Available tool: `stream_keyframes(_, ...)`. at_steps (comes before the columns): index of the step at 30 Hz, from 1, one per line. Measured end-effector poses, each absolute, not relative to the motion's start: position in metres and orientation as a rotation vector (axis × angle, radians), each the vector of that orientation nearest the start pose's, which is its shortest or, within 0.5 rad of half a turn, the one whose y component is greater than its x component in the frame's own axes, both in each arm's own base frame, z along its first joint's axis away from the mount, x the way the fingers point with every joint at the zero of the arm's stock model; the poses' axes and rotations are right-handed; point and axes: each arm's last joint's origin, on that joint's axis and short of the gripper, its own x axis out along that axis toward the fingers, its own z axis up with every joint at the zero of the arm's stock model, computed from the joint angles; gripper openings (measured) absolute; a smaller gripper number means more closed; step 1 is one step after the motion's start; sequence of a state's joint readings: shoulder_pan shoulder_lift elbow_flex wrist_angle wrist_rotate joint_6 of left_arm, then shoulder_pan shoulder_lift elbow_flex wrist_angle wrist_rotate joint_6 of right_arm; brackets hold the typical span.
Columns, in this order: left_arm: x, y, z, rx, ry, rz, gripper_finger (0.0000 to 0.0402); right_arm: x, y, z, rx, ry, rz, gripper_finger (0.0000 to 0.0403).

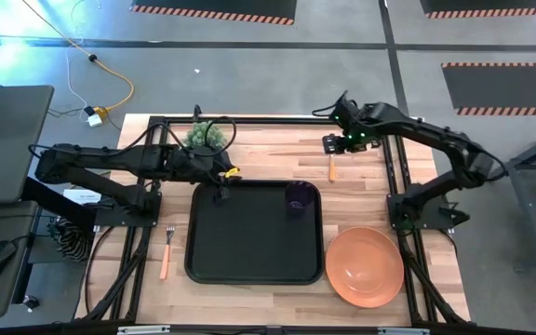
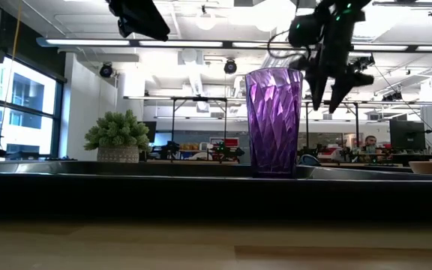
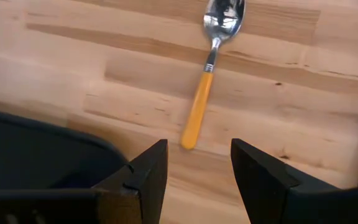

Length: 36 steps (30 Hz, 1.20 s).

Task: Pick and place plate/cup/fork/spoon on tray
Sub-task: Put the orange yellow on the left side of the black tray

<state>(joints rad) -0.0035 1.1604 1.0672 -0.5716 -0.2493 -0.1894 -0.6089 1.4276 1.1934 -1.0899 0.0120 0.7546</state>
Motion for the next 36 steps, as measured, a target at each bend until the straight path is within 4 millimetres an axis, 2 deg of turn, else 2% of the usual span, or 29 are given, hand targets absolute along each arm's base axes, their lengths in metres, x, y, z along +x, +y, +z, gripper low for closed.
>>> stream_keyframes(13,0.239,0.019,0.324,-0.115,0.631,0.348,0.0108,0.228,-0.185,0.211,1.085,1.276,-0.966,0.0168)
stream_keyframes(18,0.238,0.023,0.324,-0.121,0.631,0.366,0.0108,0.235,-0.197,0.191,1.103,1.293,-0.943,0.0168)
stream_keyframes(26,0.238,0.031,0.324,-0.130,0.629,0.397,0.0108,0.242,-0.204,0.171,1.087,1.320,-0.938,0.0168)
stream_keyframes(36,0.237,0.034,0.324,-0.132,0.630,0.404,0.0108,0.248,-0.209,0.157,1.073,1.320,-0.954,0.0168)
